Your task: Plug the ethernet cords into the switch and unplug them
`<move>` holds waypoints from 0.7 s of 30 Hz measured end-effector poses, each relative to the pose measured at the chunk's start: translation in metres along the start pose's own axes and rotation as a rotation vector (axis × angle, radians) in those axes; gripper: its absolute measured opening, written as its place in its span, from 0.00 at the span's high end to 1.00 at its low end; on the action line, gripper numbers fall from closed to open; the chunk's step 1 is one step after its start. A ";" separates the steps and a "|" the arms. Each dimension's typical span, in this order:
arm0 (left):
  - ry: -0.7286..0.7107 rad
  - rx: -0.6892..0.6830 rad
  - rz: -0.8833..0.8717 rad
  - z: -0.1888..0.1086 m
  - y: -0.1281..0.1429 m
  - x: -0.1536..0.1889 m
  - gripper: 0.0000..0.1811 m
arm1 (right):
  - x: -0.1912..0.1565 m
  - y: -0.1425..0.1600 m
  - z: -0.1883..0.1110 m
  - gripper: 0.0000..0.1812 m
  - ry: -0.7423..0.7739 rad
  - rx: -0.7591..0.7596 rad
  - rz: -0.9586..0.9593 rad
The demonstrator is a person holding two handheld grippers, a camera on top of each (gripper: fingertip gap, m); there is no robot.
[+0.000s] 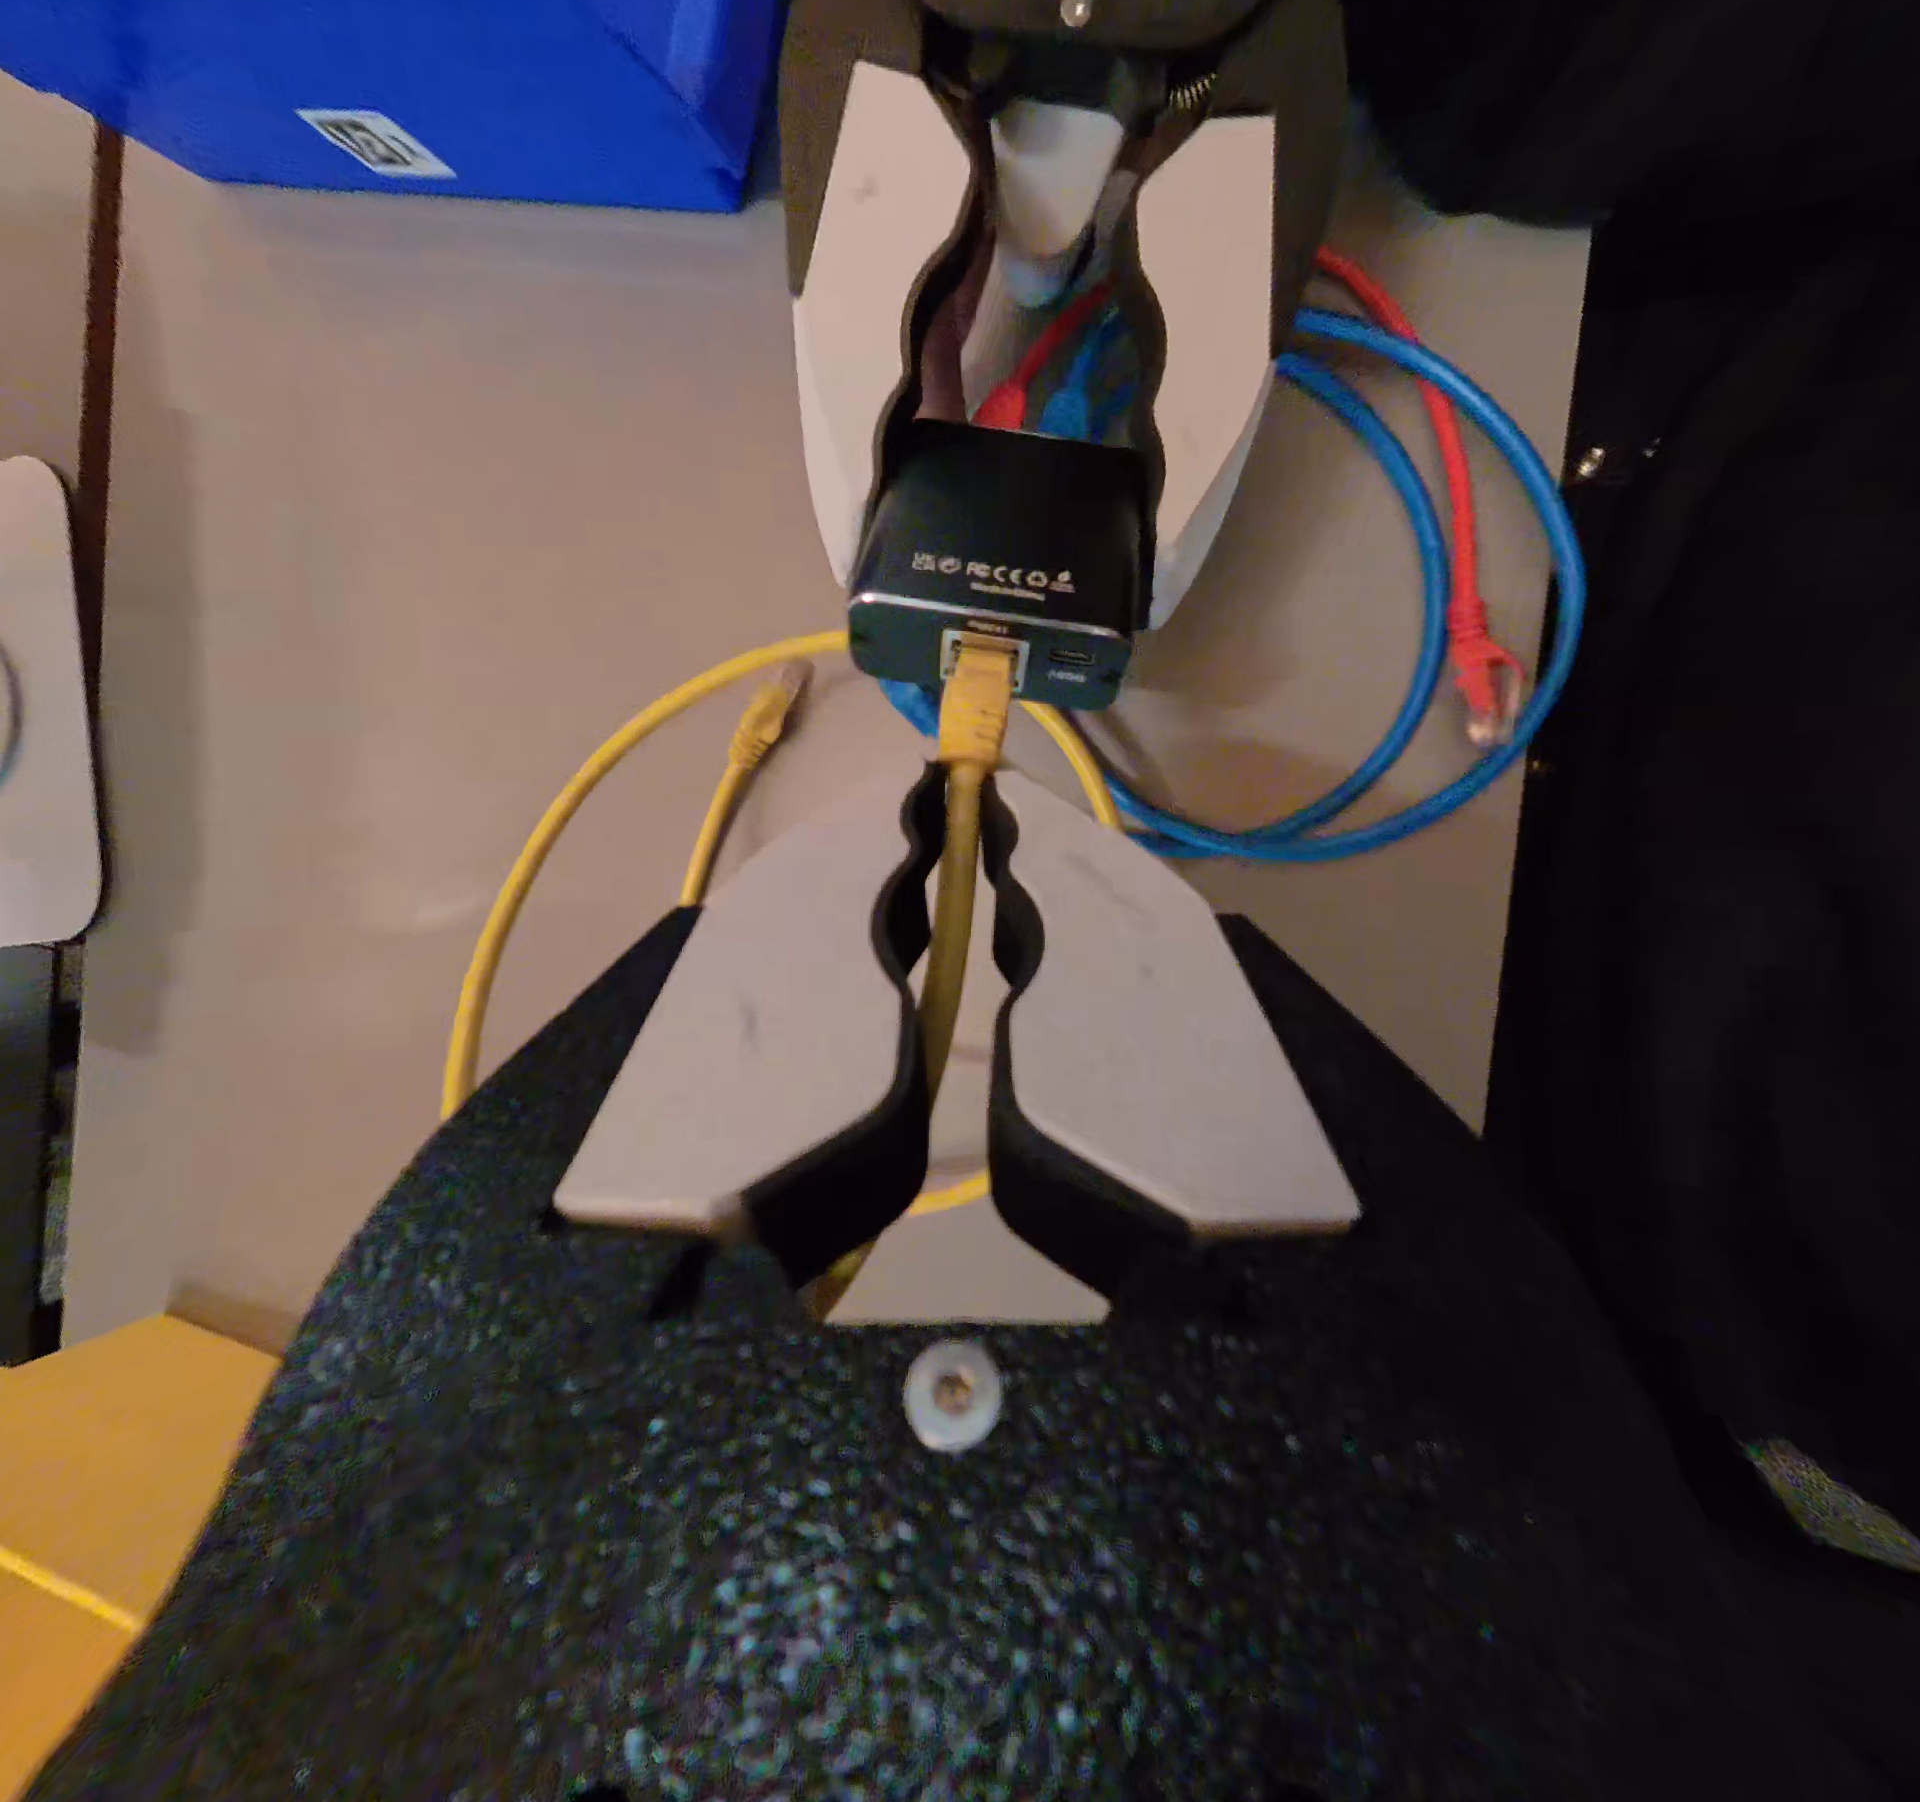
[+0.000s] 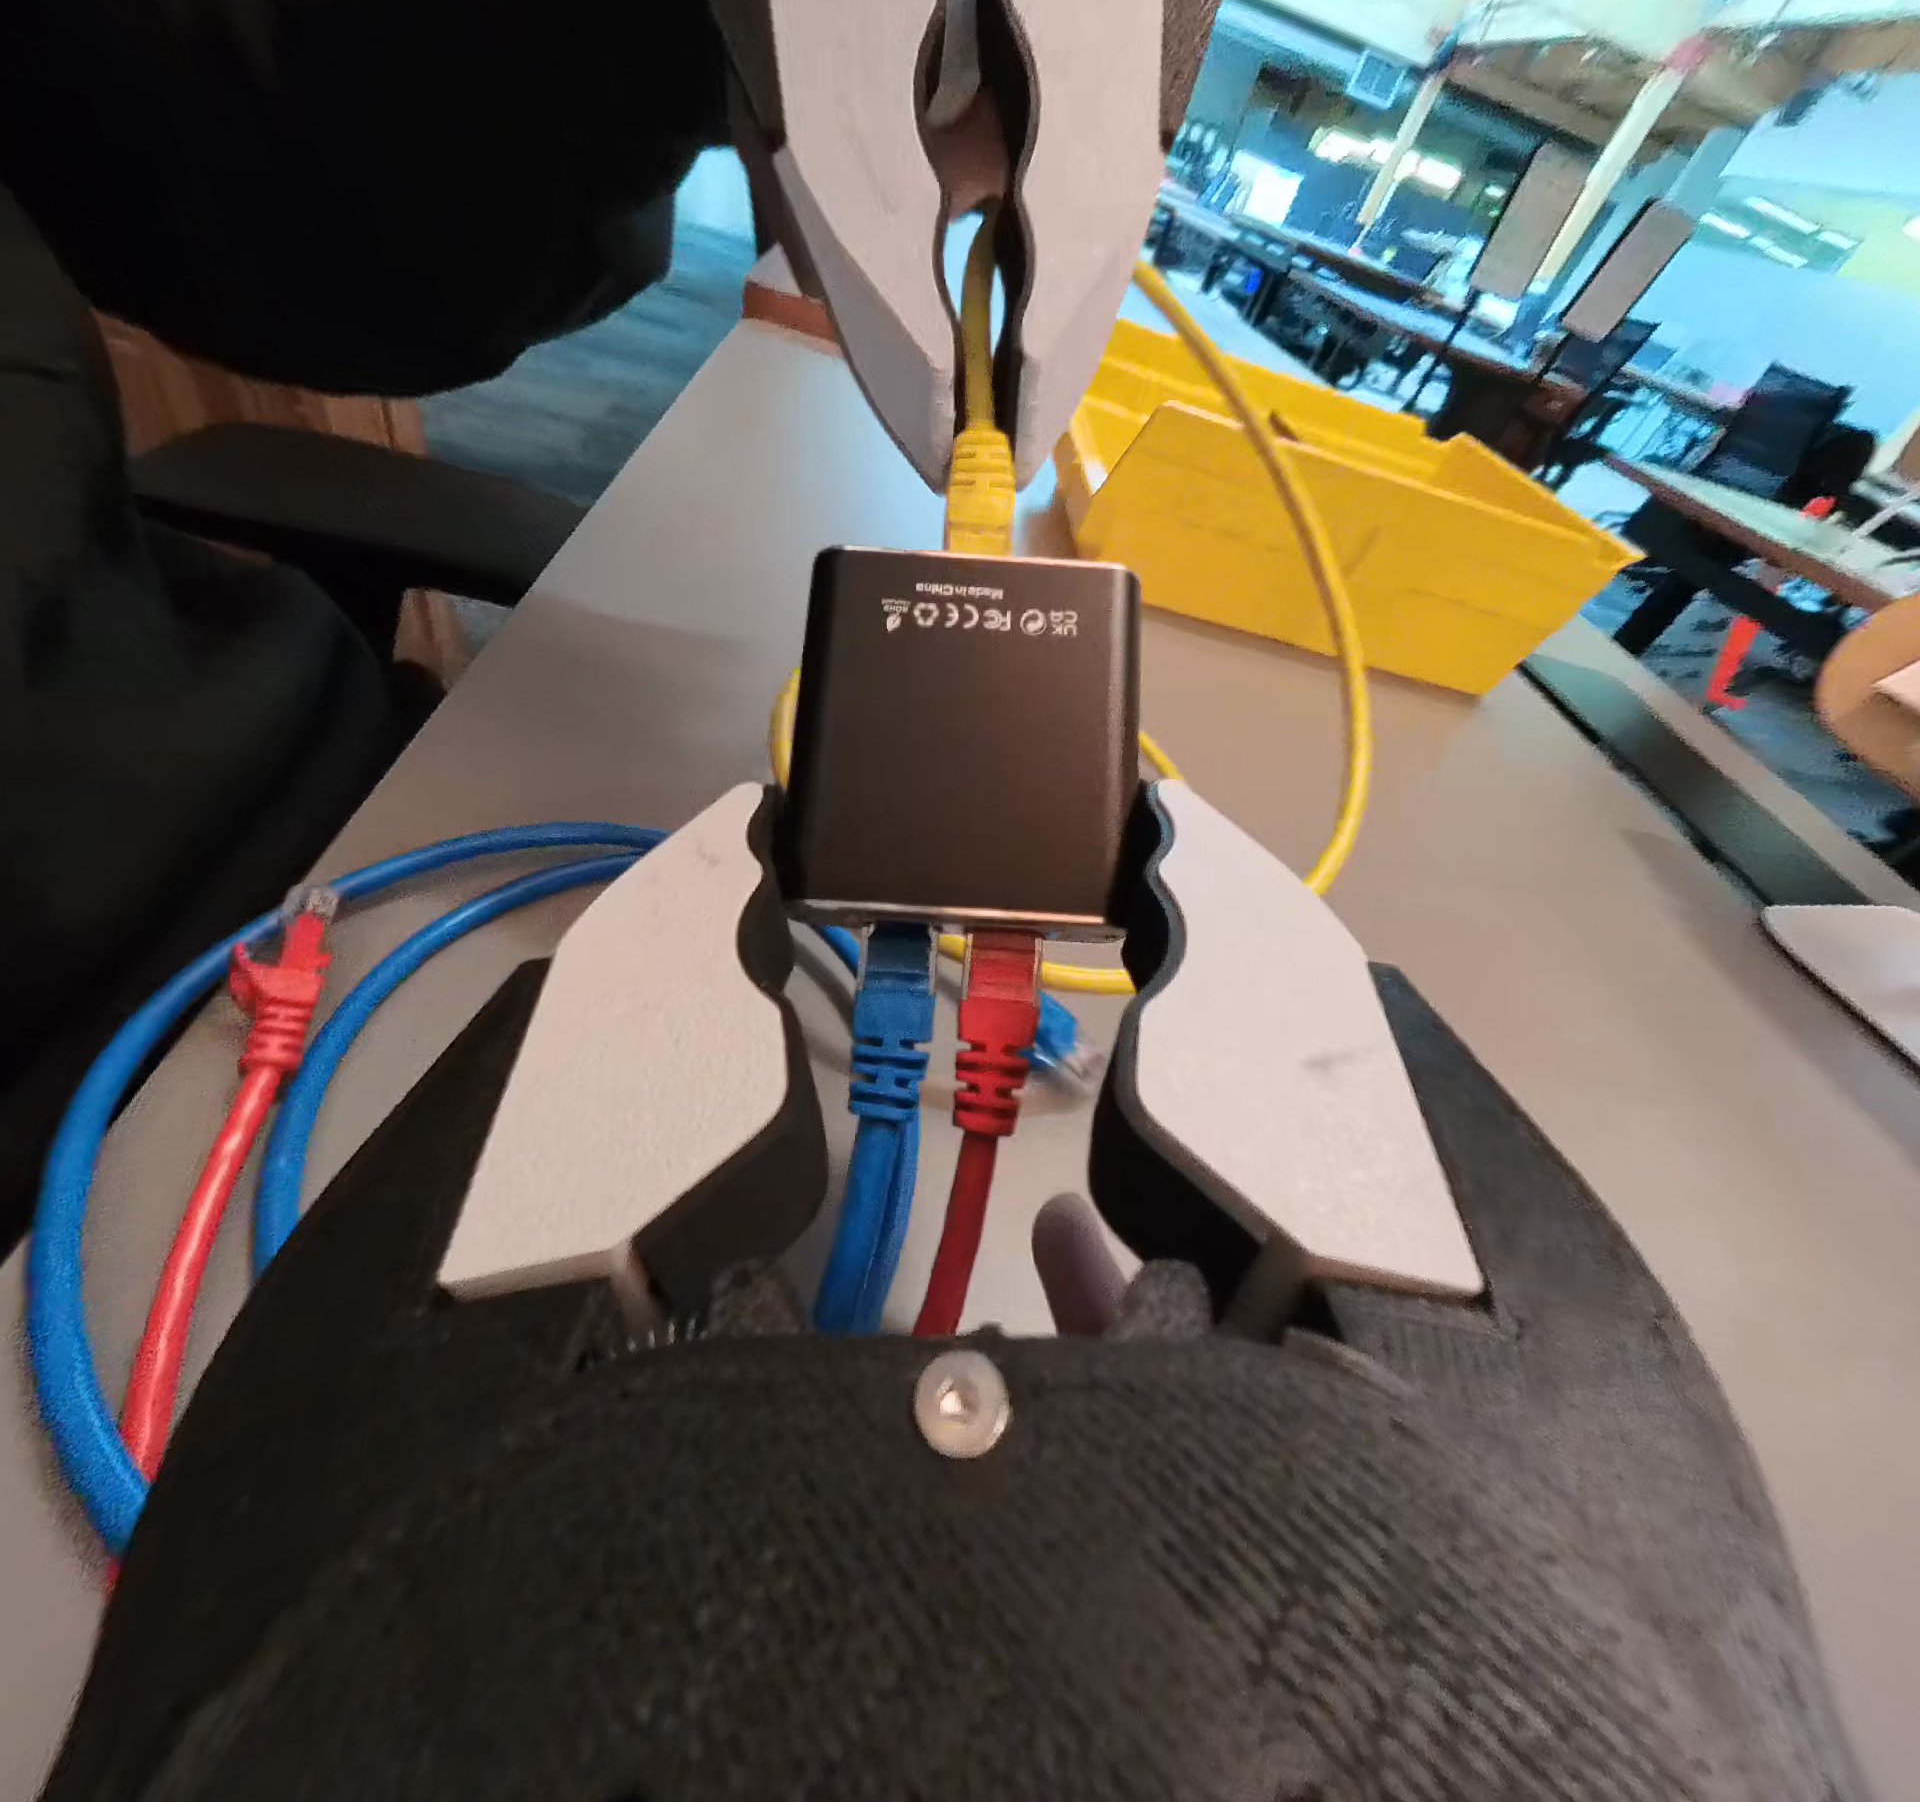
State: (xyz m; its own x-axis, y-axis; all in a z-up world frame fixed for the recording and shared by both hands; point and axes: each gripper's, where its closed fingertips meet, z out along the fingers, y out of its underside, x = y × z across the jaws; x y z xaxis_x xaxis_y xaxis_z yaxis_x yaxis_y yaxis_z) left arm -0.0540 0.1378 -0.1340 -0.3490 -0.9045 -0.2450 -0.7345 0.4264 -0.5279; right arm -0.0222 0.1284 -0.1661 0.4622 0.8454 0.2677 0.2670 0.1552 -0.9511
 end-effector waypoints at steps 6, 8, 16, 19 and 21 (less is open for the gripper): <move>-0.345 0.343 0.007 -0.045 -0.013 -0.033 0.72 | 0.017 -0.034 -0.004 0.66 0.129 0.013 -0.125; -0.522 0.564 -0.088 -0.088 -0.015 -0.050 0.69 | 0.034 -0.052 -0.012 0.66 0.188 0.015 -0.163; -0.666 0.842 -0.366 -0.142 0.041 -0.062 0.70 | 0.128 -0.179 -0.098 0.66 0.438 0.129 -0.350; -0.604 0.725 -0.401 -0.108 0.062 -0.061 0.66 | 0.163 -0.215 -0.137 0.66 0.550 0.112 -0.408; -0.560 0.704 -0.427 -0.093 0.069 -0.060 0.65 | 0.181 -0.232 -0.160 0.66 0.592 0.119 -0.410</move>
State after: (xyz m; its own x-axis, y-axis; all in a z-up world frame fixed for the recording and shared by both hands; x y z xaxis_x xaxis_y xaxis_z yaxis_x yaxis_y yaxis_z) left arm -0.1376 0.2221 -0.0801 0.3227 -0.9303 -0.1745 -0.1580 0.1288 -0.9790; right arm 0.1352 0.1640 0.1273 0.7333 0.2946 0.6128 0.4390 0.4830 -0.7576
